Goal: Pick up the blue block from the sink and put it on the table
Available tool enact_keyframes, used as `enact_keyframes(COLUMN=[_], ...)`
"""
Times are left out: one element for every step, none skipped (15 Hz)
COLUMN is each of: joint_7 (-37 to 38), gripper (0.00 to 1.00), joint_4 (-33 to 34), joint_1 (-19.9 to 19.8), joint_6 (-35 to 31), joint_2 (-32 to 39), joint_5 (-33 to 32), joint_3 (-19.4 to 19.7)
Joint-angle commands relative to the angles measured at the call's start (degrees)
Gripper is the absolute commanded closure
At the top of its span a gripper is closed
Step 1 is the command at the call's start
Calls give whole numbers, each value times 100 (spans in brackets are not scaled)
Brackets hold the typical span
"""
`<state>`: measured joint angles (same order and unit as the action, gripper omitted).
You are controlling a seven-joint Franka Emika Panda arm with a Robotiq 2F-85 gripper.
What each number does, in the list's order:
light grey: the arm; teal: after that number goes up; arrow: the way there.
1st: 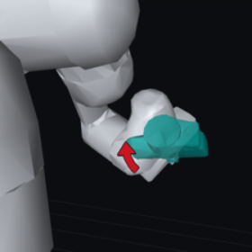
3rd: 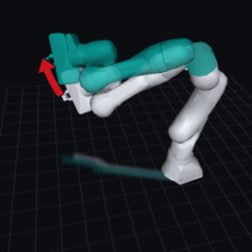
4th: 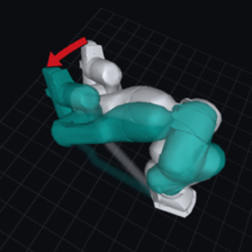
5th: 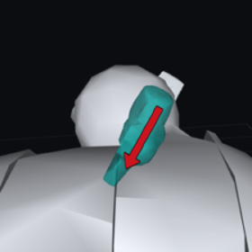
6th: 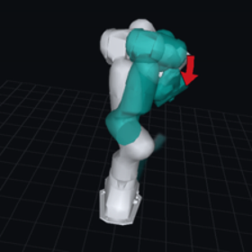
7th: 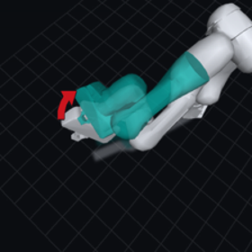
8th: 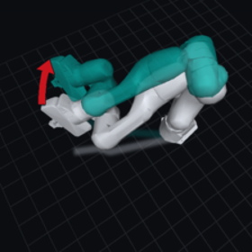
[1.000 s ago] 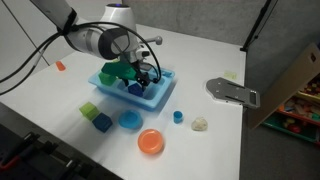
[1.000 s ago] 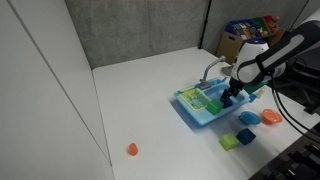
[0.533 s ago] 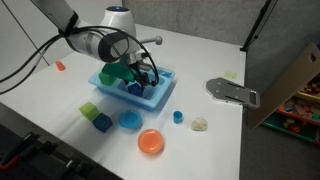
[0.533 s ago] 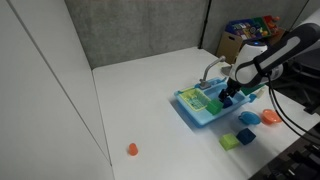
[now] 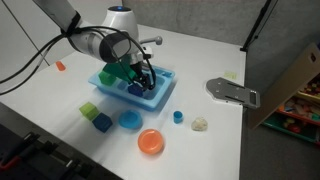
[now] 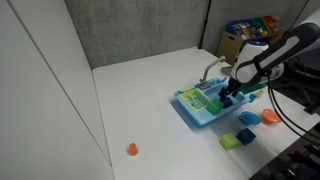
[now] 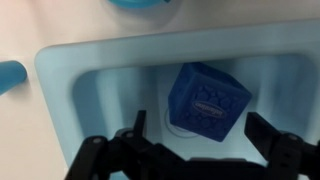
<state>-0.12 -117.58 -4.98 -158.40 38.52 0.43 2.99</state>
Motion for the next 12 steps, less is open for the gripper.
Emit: enact_keyframes(joint_7=[456, 539, 598, 639, 669, 718, 730, 744, 736, 727, 664, 619], gripper=[0, 0, 0, 0, 0, 0, 0, 0, 0, 0, 0, 0], joint_4=[2, -5, -13, -11, -8, 1, 5, 14, 24, 32, 30, 28], joint_1=[214, 247, 261, 259, 248, 249, 229, 207, 177, 154, 98, 51], joint_6=[149, 183, 206, 233, 260, 285, 307, 313, 331, 329, 259, 247], joint_2=[-57, -61, -63, -49, -44, -30, -24, -10, 2, 17, 39, 50], joint_5=[36, 37, 47, 66, 87, 107, 136, 173, 208, 248, 311, 376], joint_3=[236, 271, 280, 269, 251, 249, 225, 207, 179, 157, 101, 50])
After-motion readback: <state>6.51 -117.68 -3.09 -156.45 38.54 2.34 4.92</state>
